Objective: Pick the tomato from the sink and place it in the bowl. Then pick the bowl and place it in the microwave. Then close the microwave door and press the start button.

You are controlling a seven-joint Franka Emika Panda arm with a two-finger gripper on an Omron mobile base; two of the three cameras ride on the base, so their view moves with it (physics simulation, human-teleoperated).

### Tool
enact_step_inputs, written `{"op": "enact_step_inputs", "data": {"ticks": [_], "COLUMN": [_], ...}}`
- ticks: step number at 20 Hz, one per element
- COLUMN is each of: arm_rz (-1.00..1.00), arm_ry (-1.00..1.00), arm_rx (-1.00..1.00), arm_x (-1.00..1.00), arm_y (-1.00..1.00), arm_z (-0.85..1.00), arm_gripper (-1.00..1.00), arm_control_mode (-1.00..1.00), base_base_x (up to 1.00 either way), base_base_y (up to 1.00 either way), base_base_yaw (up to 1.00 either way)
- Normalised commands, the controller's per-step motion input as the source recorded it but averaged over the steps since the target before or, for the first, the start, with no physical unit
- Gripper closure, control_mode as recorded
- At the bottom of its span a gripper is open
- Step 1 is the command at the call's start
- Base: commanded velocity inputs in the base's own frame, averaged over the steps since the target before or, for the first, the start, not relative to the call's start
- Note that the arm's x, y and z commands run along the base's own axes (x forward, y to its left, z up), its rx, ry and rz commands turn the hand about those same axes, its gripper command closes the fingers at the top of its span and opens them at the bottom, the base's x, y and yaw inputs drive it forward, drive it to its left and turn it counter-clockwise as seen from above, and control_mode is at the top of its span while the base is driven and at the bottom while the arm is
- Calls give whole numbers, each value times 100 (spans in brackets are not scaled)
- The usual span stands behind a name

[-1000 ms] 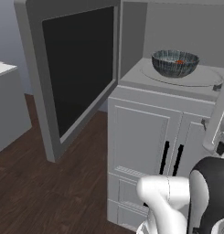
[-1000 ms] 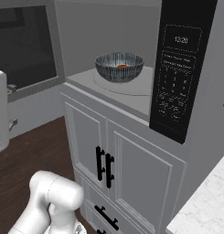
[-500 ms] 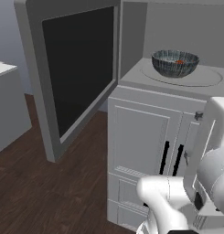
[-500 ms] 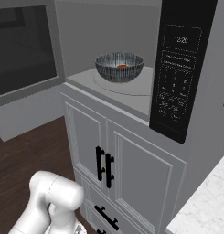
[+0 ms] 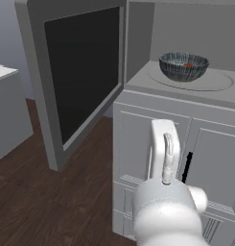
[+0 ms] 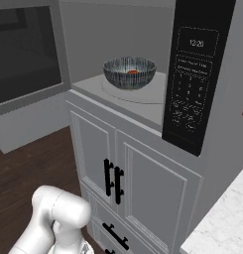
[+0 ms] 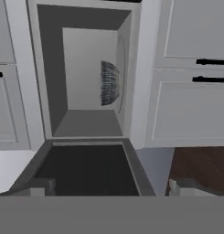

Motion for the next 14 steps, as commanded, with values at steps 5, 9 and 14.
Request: {"op": "enact_step_inputs", "data": {"ticks": [5, 9, 14], "arm_rz": [-3, -3, -1], "arm_ry": [-14, 0, 0], "arm_rx": [-3, 0, 0], "arm_x": [9, 19, 42], "arm_y": [68, 70, 56], "arm_z": [-9, -2, -16], "arm_gripper": [-100, -100, -100], "arm_control_mode": [-100, -100, -100], "base_base_x": [0, 0, 0], "base_base_y": [0, 0, 0], "base_base_yaw": [0, 0, 0]}}
